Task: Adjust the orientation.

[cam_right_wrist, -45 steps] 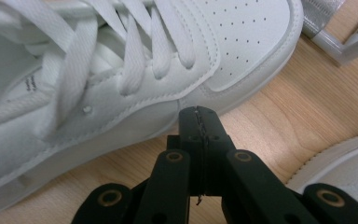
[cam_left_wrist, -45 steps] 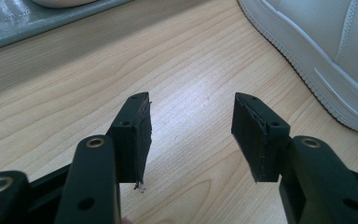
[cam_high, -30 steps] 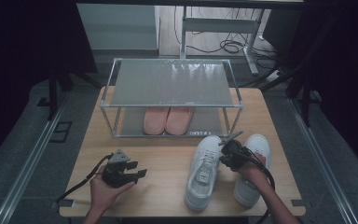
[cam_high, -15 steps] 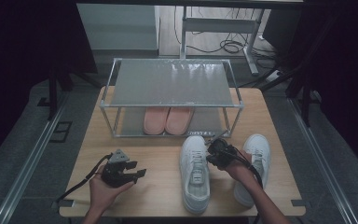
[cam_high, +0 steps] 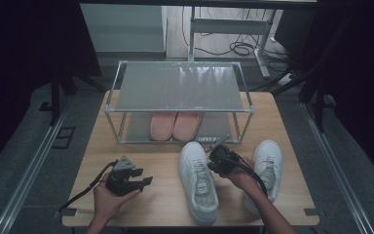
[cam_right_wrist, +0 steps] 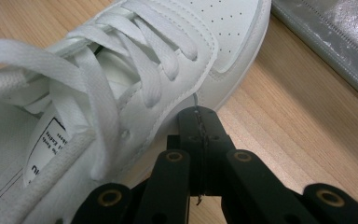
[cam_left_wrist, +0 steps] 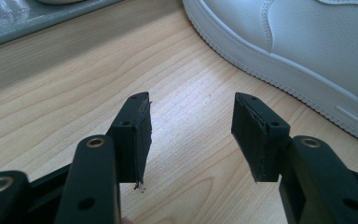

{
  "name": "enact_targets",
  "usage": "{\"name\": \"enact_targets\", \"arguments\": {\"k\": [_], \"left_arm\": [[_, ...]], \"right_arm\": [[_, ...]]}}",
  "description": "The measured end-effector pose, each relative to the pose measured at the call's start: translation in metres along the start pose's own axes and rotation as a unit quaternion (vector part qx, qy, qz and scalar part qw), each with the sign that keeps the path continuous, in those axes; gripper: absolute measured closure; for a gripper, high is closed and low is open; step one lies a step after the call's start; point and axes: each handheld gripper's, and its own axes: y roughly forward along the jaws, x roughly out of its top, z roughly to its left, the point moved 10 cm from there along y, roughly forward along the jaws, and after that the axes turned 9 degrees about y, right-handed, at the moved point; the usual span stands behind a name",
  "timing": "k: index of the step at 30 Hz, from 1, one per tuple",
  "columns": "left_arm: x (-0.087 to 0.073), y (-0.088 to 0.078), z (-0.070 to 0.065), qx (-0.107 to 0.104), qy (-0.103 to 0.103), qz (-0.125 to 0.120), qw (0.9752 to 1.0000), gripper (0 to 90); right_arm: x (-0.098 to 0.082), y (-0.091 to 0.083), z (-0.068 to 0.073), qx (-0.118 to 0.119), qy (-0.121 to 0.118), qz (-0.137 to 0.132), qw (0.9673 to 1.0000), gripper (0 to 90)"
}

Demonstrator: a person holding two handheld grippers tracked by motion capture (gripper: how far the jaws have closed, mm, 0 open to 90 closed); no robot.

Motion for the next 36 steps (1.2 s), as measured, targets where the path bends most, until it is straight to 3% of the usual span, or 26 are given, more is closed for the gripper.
{"name": "enact_targets", "arguments": {"k": [4,6,11,17,20,27,36], "left_arm": [[0.000,0.000,0.000,-0.001,0.001,0.000,1.0000,48.1],[0.000,-0.001,0.000,-0.001,0.001,-0.001,1.0000,48.1],[0.001,-0.002,0.001,0.001,0.002,-0.003,1.0000,48.1],[0.001,-0.002,0.001,0.002,-0.001,-0.004,1.0000,48.1],[0.001,-0.002,0.000,0.002,-0.001,-0.002,1.0000,48.1],[0.001,-0.002,0.000,0.001,-0.001,-0.002,1.0000,48.1],[0.000,0.000,0.000,0.002,-0.001,0.001,1.0000,48.1]], "right_arm": [[0.000,-0.001,-0.001,0.000,0.000,-0.001,1.0000,90.0],[0.001,-0.005,-0.002,0.007,0.004,-0.017,0.9998,90.0],[0.001,-0.029,-0.001,0.010,0.008,-0.061,0.9981,90.0],[-0.010,-0.061,0.007,0.037,0.018,-0.102,0.9940,90.0],[-0.017,-0.074,0.019,0.055,0.009,-0.118,0.9915,90.0],[-0.034,-0.090,0.058,0.093,-0.023,-0.127,0.9872,90.0],[-0.040,-0.082,0.118,0.134,-0.081,-0.117,0.9808,90.0]]}}
